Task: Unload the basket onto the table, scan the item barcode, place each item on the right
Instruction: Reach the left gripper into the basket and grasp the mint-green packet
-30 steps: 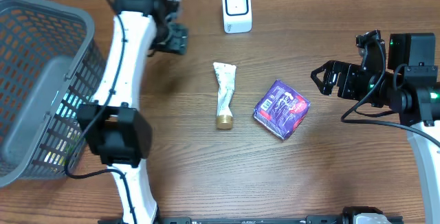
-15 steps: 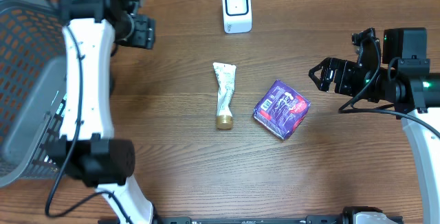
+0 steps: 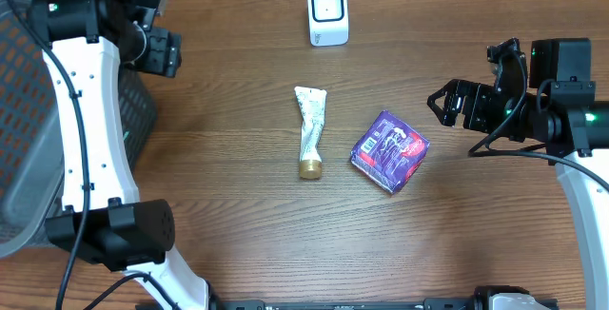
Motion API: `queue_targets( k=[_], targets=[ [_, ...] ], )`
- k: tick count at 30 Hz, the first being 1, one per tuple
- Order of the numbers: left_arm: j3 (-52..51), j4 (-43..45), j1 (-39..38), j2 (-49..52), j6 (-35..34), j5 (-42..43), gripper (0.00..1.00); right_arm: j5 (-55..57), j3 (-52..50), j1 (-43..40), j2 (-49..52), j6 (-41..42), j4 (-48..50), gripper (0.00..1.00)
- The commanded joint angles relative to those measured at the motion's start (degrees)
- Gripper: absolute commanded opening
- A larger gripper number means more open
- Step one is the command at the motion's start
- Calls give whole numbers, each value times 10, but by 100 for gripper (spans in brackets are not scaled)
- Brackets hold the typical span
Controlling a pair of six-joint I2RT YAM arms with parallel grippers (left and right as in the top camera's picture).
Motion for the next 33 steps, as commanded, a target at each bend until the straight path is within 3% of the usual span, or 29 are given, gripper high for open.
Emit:
queue_targets(
  k=[1,7,15,22,27,29,30,31,33],
  targets=[
    [-9,2,27,26,12,16,79,-3,15,3,-2,0,3,100],
    [-8,38,69,32,-35,11,79,-3,15,3,-2,0,1,100],
    [-5,56,87,31,-37,33,78,-3,15,3,-2,0,4,100],
    [156,-24,84,-15,-76,43,82,-3,15,3,-2,0,4,100],
    [207,-51,129,-71,-185,-40,83,-3,15,3,-2,0,4,100],
    [203,-75,172,-71,-298,-104,86,-3,15,3,-2,0,3,100],
    [198,-87,198,-66,-360,-125,93,-4,15,3,-2,0,2,100],
    [191,-94,221,-60,-394,-128,100,-5,15,3,-2,0,1,100],
    [172,-89,258,-46,-444,-119,100,-5,15,3,-2,0,-1,100]
  ],
)
